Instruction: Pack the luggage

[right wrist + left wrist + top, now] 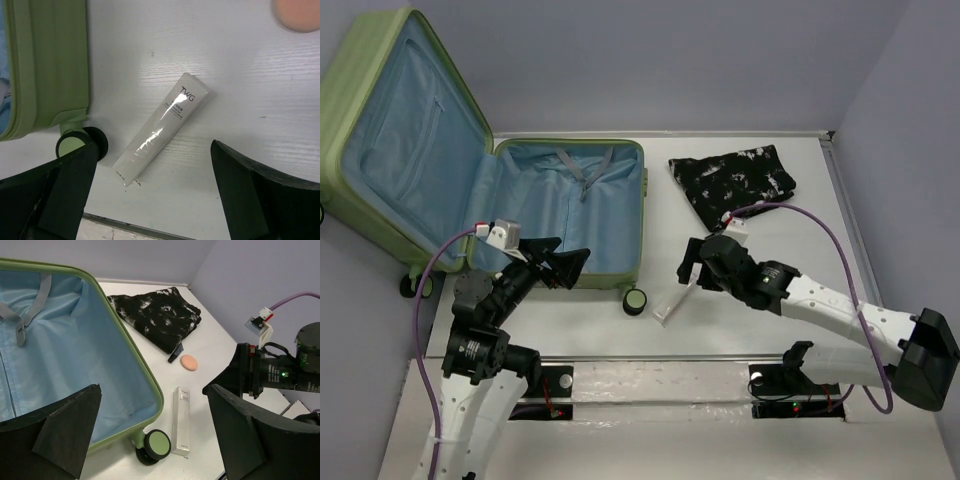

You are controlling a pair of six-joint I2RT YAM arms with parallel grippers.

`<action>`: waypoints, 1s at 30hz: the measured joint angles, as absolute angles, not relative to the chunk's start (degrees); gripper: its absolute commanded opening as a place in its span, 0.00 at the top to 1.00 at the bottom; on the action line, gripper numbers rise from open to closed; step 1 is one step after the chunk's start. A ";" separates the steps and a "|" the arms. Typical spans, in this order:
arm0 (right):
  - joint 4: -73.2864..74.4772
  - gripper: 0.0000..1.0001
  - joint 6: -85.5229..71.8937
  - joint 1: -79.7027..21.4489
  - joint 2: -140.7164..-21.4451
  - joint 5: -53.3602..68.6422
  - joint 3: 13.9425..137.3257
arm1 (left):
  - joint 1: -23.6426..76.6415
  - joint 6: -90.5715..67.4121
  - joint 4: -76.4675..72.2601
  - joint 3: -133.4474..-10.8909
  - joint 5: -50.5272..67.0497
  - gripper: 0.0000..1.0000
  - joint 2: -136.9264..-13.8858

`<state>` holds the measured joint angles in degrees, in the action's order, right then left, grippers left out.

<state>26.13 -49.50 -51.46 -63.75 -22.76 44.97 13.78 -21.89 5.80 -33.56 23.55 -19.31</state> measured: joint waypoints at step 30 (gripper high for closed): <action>21.06 0.74 -57.95 -52.58 -89.67 -24.99 47.59 | 13.78 -21.93 5.61 -33.56 23.59 0.01 -19.97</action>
<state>21.06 -57.95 -52.58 -89.67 -24.99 47.59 13.78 -21.93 5.61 -33.56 23.59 -19.97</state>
